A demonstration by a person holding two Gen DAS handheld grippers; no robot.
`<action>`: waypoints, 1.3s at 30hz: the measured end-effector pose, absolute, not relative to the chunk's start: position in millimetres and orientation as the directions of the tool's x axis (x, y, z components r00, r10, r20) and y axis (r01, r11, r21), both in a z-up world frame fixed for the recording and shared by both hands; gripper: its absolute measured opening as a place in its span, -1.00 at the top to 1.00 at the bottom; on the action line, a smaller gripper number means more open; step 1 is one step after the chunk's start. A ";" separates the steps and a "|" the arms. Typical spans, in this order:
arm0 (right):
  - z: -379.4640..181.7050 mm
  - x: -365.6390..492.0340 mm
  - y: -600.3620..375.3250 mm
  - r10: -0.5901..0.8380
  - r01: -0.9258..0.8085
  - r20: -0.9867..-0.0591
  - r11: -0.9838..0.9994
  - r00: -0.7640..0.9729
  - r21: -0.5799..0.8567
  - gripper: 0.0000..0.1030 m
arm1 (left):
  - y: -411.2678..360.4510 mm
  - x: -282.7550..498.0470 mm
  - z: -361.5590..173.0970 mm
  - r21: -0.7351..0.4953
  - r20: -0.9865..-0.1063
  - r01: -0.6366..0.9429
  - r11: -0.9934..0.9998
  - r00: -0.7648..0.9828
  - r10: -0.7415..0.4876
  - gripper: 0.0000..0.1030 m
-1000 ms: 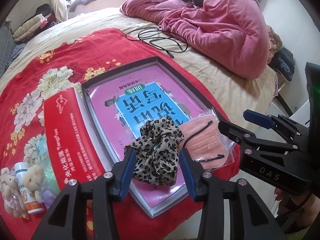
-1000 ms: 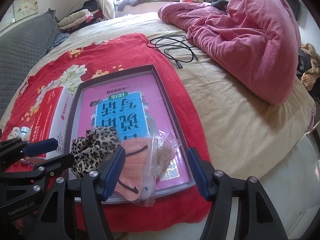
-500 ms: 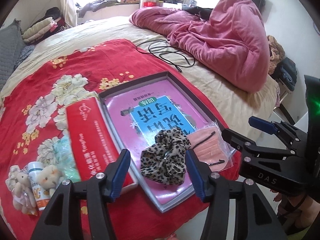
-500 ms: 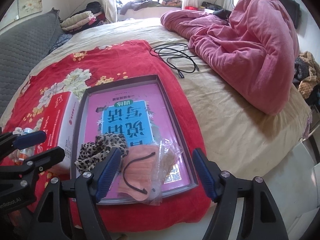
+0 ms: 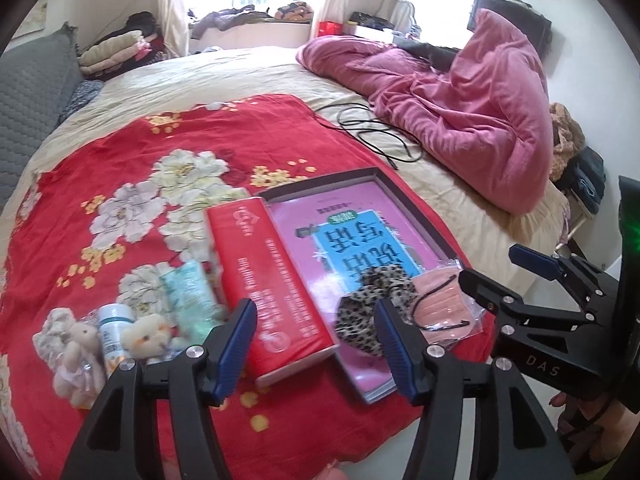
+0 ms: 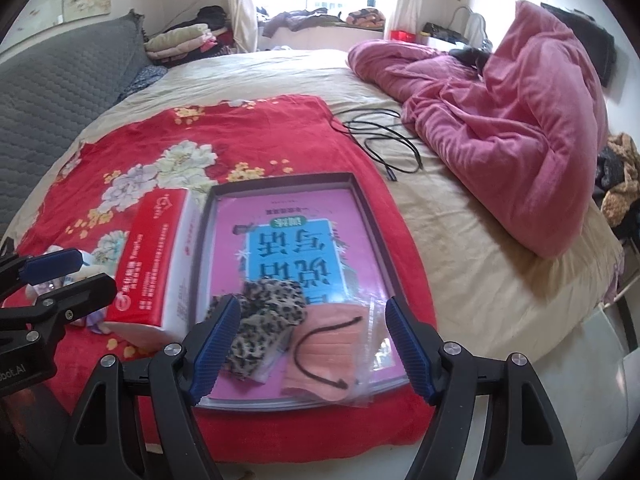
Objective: Organize soft objects
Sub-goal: 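Move both open tools back toward the pile of soft items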
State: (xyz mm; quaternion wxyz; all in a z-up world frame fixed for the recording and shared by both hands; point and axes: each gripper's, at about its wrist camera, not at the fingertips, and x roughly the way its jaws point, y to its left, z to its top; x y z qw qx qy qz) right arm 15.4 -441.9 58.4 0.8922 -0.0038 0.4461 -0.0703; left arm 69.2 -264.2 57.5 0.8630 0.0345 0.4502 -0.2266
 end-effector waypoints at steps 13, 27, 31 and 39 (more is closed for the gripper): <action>79.7 21.6 -379.9 -0.109 0.052 -0.756 0.994 0.646 -0.099 -0.51 | -160.5 68.8 71.2 -0.141 -0.784 0.266 0.954 0.559 -0.272 -0.22; 93.0 30.1 -318.2 -0.042 -0.032 -0.741 0.996 0.670 -0.085 -0.52 | -52.3 60.4 77.2 -0.142 -0.780 0.108 0.984 0.599 -0.179 -0.22; 97.0 32.2 -299.9 -0.028 -0.062 -0.737 0.994 0.675 -0.095 -0.52 | -29.7 53.5 77.9 -0.144 -0.777 0.084 0.986 0.607 -0.165 -0.22; 100.4 37.6 -267.8 0.004 -0.110 -0.732 0.989 0.681 -0.098 -0.52 | 2.1 38.0 72.5 -0.123 -0.790 0.051 0.991 0.600 -0.129 -0.23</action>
